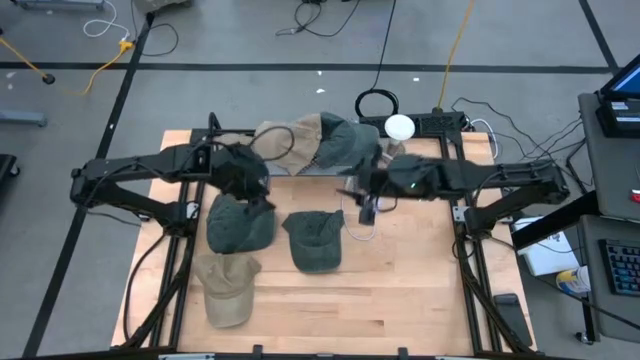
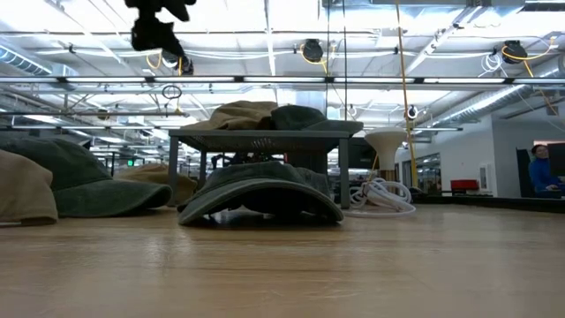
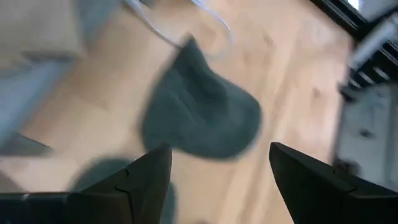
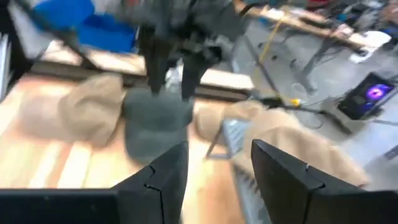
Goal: Pick & Place hat
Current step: Stack the right gray cap on the gray cap on the shelf
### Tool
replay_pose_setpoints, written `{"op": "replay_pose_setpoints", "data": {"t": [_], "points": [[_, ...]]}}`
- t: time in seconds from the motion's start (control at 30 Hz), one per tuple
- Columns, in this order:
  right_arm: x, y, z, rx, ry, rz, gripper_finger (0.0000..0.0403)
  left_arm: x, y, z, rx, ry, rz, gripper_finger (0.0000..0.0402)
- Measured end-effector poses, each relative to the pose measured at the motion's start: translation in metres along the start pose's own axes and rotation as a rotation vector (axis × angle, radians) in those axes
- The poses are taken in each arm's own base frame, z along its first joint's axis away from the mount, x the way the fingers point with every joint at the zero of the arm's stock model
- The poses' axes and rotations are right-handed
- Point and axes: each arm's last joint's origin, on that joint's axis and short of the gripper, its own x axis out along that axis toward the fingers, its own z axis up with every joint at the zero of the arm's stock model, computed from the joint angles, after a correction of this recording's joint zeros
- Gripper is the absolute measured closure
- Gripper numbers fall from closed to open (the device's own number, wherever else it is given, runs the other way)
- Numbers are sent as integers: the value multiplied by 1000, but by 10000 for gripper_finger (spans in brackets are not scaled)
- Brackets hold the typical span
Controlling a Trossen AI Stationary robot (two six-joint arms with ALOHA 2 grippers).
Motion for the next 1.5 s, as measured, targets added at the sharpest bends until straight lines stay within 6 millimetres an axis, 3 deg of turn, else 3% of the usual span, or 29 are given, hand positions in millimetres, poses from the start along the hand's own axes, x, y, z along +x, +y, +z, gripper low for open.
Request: {"op": "replay_pose_setpoints", "data": {"t": [0.23,0.47,0.73,1.03,1.33,1.5], "points": [[24,45,-12,-43,87,43,222,0,-21,-21,19,130,-70,128],[59,57,-32,191,195,86,193,0,-44,-37,61,190,-134,128],[103,56,-56,283,276,53,186,-1,-62,-54,89,219,-148,128],[151,46,-100,365,433,14,186,-2,-72,-63,118,209,-132,128],[179,35,-135,381,554,-20,186,-3,-74,-65,126,200,-122,128],[191,38,-155,337,627,-20,186,-3,-74,-65,124,200,-122,128]]}}
